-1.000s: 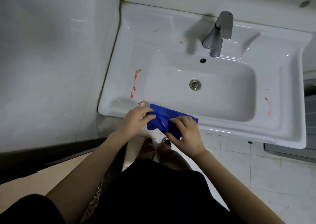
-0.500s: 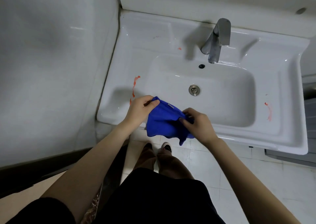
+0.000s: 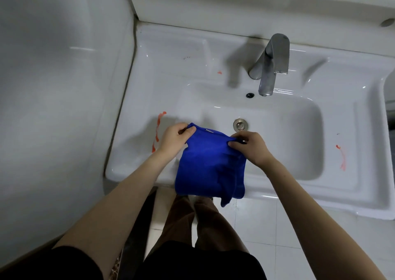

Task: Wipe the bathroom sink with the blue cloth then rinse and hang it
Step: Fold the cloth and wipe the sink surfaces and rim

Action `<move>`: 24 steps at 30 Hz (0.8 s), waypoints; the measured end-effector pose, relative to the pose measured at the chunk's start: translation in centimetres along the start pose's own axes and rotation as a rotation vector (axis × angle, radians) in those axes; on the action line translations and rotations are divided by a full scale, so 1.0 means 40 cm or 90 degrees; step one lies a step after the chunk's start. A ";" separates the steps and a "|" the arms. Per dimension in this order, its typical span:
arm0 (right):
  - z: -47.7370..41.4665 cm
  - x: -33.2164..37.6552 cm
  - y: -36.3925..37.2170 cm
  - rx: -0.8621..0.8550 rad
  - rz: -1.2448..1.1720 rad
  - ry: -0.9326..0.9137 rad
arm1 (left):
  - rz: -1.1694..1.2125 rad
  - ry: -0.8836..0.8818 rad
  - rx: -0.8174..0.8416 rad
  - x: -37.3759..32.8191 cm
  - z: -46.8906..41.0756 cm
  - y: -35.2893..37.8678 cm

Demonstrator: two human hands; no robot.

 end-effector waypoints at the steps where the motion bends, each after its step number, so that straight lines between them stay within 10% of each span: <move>1: -0.013 -0.008 0.001 0.006 -0.037 0.018 | -0.008 -0.005 0.003 0.007 -0.017 0.007; 24: -0.024 -0.046 -0.016 -0.030 -0.032 -0.061 | -0.062 0.027 -0.017 -0.002 -0.067 0.039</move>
Point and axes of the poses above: each hand's wrist, its own z-axis away from the middle knuckle, its own y-axis out of the palm, x = y × z, the point moved 1 cm from there along -z, towards the middle knuckle, and after that the axes turned 3 degrees about -z, right-handed, at the moved point
